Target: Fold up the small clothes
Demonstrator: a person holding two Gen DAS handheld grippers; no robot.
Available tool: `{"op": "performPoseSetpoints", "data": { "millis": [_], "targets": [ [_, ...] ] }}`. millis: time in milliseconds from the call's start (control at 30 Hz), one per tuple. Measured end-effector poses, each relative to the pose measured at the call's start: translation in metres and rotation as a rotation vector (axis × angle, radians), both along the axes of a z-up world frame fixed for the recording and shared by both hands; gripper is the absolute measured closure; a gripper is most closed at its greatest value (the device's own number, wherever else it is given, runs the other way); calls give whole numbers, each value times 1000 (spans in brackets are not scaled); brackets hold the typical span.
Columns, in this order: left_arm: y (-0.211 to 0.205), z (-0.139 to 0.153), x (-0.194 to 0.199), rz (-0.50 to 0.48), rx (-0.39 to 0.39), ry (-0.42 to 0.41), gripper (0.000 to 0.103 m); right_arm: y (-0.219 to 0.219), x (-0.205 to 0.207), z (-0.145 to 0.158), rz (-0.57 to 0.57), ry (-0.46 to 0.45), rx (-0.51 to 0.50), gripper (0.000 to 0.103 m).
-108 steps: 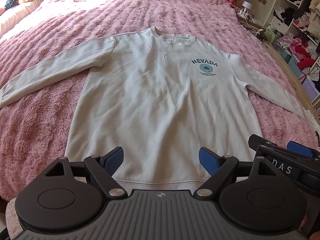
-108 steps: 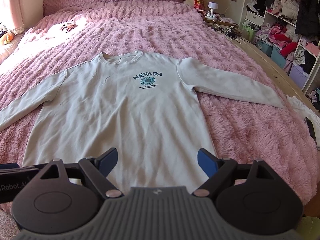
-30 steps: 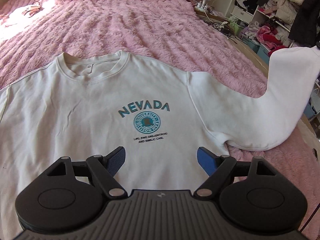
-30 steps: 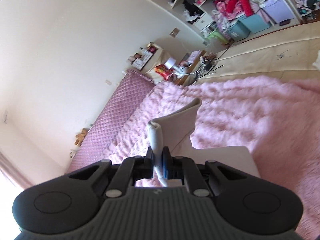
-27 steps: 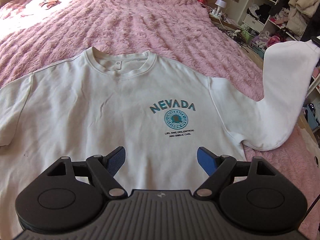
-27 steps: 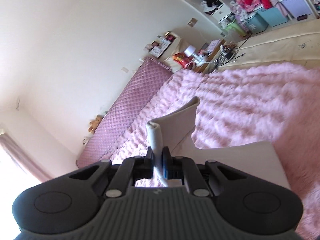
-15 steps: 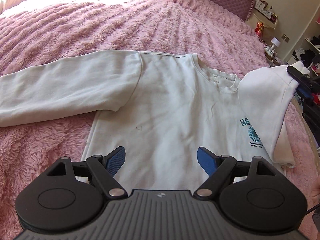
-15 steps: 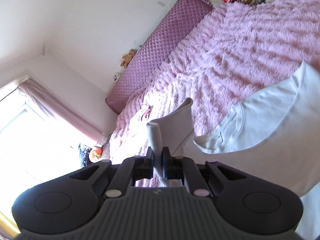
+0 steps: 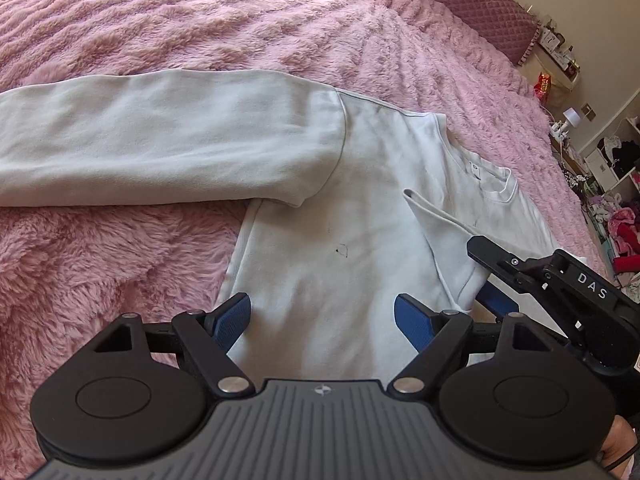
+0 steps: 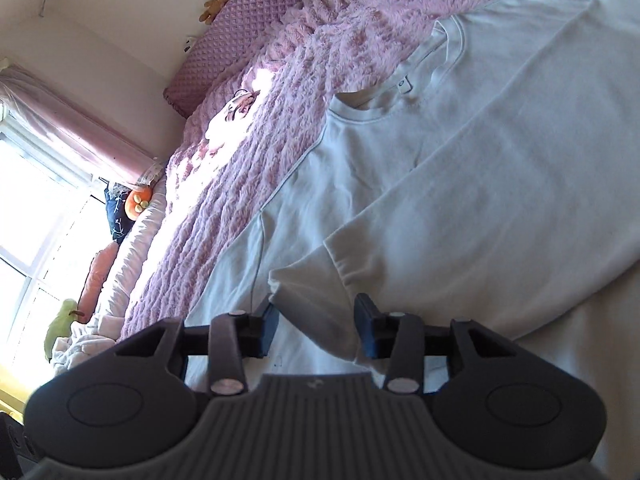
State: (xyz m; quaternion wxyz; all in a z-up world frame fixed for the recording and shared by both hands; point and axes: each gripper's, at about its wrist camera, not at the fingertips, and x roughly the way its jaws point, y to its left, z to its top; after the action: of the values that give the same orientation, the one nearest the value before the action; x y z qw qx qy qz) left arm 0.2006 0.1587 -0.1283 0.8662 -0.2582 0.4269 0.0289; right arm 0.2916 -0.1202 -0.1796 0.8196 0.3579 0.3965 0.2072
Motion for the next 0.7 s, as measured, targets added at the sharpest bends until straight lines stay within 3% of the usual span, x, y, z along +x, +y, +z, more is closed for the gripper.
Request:
{"op": "performPoseSetpoints", "data": {
  "millis": [67,133,267,467,567,667,700],
  "targets": [
    [1,-7,6,-32,-119,-36,8,-18,-7,15,1,-39,52,60],
    [1,-16,13,-50,-222,-50,8,-44,-17,35,-28,-95,36,51],
    [-7,-30,23,-42,-238,-55,8,-93,-34,62,-113,-178,-120,48],
    [-10,-43,38,-30,-362,-75,10,-153,-45,61,-190,-142,-216,47],
    [-10,-50,46,-11,-449,-78,19,-165,-52,52,-213,-115,-209,47],
    [-11,-55,51,7,-517,-102,43,-168,-55,45,-225,-92,-202,47],
    [-11,-57,53,17,-539,-108,61,-167,-55,43,-227,-83,-197,47]
  ]
}}
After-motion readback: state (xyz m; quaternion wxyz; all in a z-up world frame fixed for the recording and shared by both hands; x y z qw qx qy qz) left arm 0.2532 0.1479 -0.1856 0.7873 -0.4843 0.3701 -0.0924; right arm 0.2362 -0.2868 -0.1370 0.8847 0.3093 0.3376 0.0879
